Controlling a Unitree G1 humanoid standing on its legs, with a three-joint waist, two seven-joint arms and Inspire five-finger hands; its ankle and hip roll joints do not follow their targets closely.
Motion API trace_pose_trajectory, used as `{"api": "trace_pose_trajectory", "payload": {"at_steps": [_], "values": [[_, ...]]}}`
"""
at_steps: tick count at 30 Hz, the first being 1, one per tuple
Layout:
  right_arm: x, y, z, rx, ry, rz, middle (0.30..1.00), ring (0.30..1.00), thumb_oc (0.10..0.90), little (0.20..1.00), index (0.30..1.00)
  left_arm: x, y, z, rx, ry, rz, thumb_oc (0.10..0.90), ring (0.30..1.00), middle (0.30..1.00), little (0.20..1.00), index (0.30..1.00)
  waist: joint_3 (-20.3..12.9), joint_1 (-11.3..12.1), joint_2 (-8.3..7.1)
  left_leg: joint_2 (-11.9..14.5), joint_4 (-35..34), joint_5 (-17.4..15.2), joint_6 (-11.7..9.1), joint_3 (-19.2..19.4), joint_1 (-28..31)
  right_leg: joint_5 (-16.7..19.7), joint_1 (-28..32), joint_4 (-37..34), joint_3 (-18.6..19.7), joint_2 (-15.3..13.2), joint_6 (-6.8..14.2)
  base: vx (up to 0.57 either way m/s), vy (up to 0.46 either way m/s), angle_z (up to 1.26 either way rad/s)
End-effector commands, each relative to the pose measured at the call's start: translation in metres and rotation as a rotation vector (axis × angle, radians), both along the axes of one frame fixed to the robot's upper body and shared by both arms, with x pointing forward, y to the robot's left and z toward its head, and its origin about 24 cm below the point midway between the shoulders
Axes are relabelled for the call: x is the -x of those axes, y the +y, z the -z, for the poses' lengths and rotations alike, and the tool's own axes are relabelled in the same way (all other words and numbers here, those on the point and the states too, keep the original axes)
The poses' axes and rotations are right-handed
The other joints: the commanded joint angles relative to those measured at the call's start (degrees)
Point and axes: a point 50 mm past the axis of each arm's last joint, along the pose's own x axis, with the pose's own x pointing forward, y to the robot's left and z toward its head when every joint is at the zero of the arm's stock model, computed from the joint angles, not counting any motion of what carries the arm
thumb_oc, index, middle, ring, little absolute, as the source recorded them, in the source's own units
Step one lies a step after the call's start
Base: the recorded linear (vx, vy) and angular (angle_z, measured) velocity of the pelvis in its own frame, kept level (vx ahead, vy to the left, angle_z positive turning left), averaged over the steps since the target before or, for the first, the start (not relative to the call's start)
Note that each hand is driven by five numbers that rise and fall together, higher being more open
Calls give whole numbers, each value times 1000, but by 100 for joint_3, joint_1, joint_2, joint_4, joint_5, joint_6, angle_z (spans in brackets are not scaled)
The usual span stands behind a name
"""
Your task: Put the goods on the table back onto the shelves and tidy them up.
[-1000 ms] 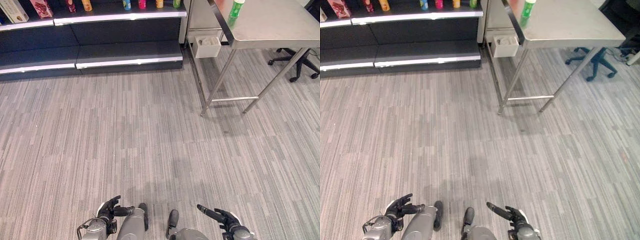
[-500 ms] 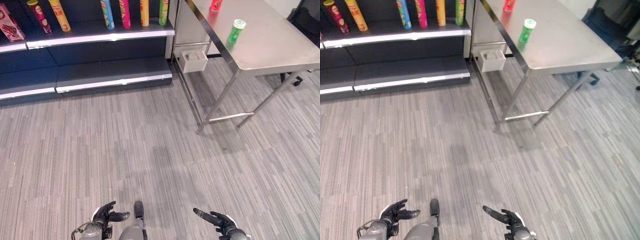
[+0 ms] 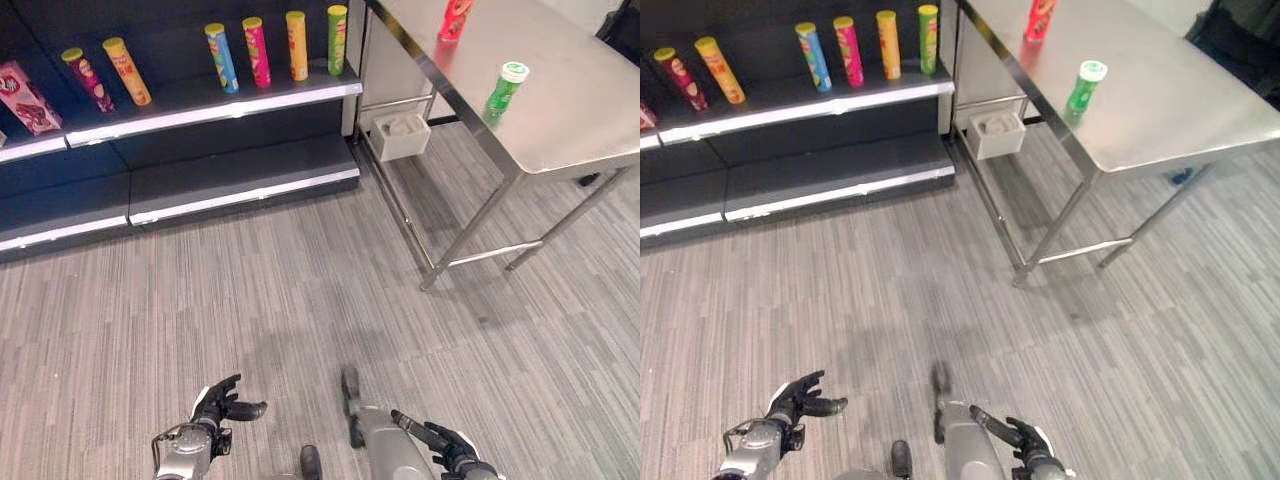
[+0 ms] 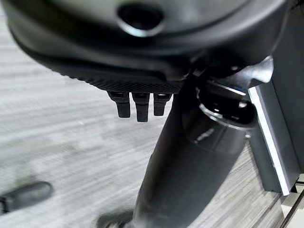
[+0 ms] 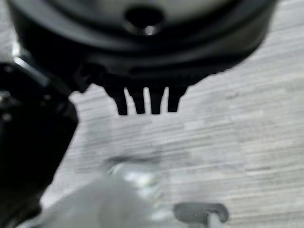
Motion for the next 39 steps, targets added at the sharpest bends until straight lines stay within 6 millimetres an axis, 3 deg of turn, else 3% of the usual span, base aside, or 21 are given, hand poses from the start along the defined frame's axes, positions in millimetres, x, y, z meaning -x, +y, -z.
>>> {"api": "trace_pose_trajectory", "payload": {"at_steps": [1,3,7,8,10,11,12,13,14,17,18,19,20,22,27,33,35,36,37,38,39], "values": [[-8,-28,-11,103,-31,-35,900,900,800,900,900,-25,6,-22,-55,-133,92,800,900,900,900,900,-57,-65,121,54,-85,-43,-547,-316,137,1197,1019,-599,3,-17,364,382,-13,10],[0,-33,-11,104,-20,-10,900,900,800,900,900,-20,2,-18,-51,-113,113,800,900,900,900,900,-233,-73,125,-5,-85,-360,-504,-409,442,1349,1173,-606,-69,13,272,464,-31,-5],[6,-41,-10,107,-6,35,900,900,800,900,900,-13,-2,-13,-42,-83,130,800,900,900,900,900,-315,-98,268,107,-36,-308,-560,-394,591,1299,1391,-542,-282,51,184,322,-51,-6],[11,-46,-10,110,4,52,900,900,800,900,900,-9,-1,-8,-46,-52,133,800,900,900,900,900,-364,-138,368,273,609,-246,-800,-206,450,1147,1556,-471,-463,56,86,412,-106,25],[16,-48,-8,117,34,51,900,900,800,900,900,-2,1,-3,-46,-20,124,800,900,900,900,900,-326,-100,359,295,1709,-7,-1080,-64,52,959,1834,-471,-504,86,-39,277,-95,43],[16,-47,-7,117,33,51,900,900,800,900,900,-2,2,-3,-47,-21,124,800,900,900,900,900,-345,-119,334,270,1709,17,-1074,-83,17,965,1806,-467,-515,54,-37,155,-141,50],[13,-51,-9,125,32,61,900,900,800,900,900,2,6,1,-52,9,92,800,900,900,900,900,-136,-12,217,482,3338,608,-1436,150,-773,760,2204,-559,-500,39,-215,125,-143,29],[12,-50,-9,125,33,62,900,900,800,900,900,5,7,2,-49,21,73,800,900,900,900,900,-108,3,137,575,3628,819,-1470,239,-1016,684,2286,-595,-501,-8,-274,199,-164,-9],[12,-50,-8,129,40,68,900,900,800,900,900,8,8,5,-44,35,55,800,900,900,900,900,-40,83,129,754,3824,737,-1381,353,-1267,598,2445,-653,-441,39,-336,189,-72,-26],[10,-48,-8,124,34,74,900,900,800,900,900,16,8,10,-43,70,41,800,900,900,900,900,17,221,29,793,3514,460,-1143,357,-1714,510,2705,-756,-256,13,-317,184,10,-25],[10,-47,-7,122,34,70,900,900,800,900,900,25,11,16,-50,110,25,800,900,900,900,900,47,368,-61,696,2637,217,-947,133,-1941,441,2846,-790,-43,-37,-242,366,106,-19],[10,-45,-7,123,36,59,900,900,800,900,900,29,12,18,-51,125,19,800,900,900,900,900,33,448,-19,632,1986,416,-949,-118,-1986,388,2905,-790,85,14,-227,513,203,-21],[6,-45,-8,138,26,36,900,900,800,900,900,36,13,21,-53,148,4,800,900,900,900,900,19,614,114,623,779,1168,-1050,-769,-2109,195,3103,-790,408,202,-271,424,179,-38],[5,-45,-9,146,27,17,900,900,800,900,900,40,13,23,-57,171,11,800,900,900,900,900,-21,655,190,631,250,1462,-1095,-998,-2188,81,3245,-790,619,303,-329,343,120,-64],[7,-42,-7,149,39,-22,900,900,800,900,900,52,17,29,-62,218,-12,800,900,900,900,900,-150,704,291,392,40,1617,-1064,-1470,-1878,-158,3348,-519,1136,404,-366,192,127,-92],[3,-32,-5,125,37,-31,900,900,800,900,900,55,24,29,-78,236,-38,800,900,900,900,900,-323,730,176,301,18,1349,-810,-1147,-1616,-259,3184,-145,1473,256,-197,143,169,-48],[-7,-27,-6,121,16,-50,900,900,800,900,900,55,29,27,-87,233,-65,800,900,900,900,900,-313,845,131,438,-12,1139,-776,-644,-1440,-100,2851,144,1085,87,-10,28,127,-111],[-7,-26,-6,121,16,-50,900,900,800,900,900,55,29,27,-87,233,-65,800,900,900,900,900,-310,851,130,439,-12,1136,-775,-638,-1436,-104,2849,153,1092,87,-9,-42,93,-144],[-12,-24,-7,124,7,-65,900,900,800,900,900,54,34,26,-95,221,-89,800,900,900,900,900,-313,979,108,585,-44,1022,-830,-256,-1339,25,2645,220,189,-179,69,-32,42,-107],[-12,-24,-7,124,7,-65,900,900,800,900,900,54,34,26,-95,221,-89,800,900,900,900,900,-307,981,107,584,-43,1018,-830,-254,-1332,17,2646,230,191,-182,70,-42,63,-98],[-13,-23,-7,127,7,-72,900,900,800,900,900,53,35,25,-95,218,-100,800,900,900,900,900,-319,1052,112,670,-45,982,-862,-36,-1302,50,2618,244,-396,-335,71,-1,44,-129]]}}
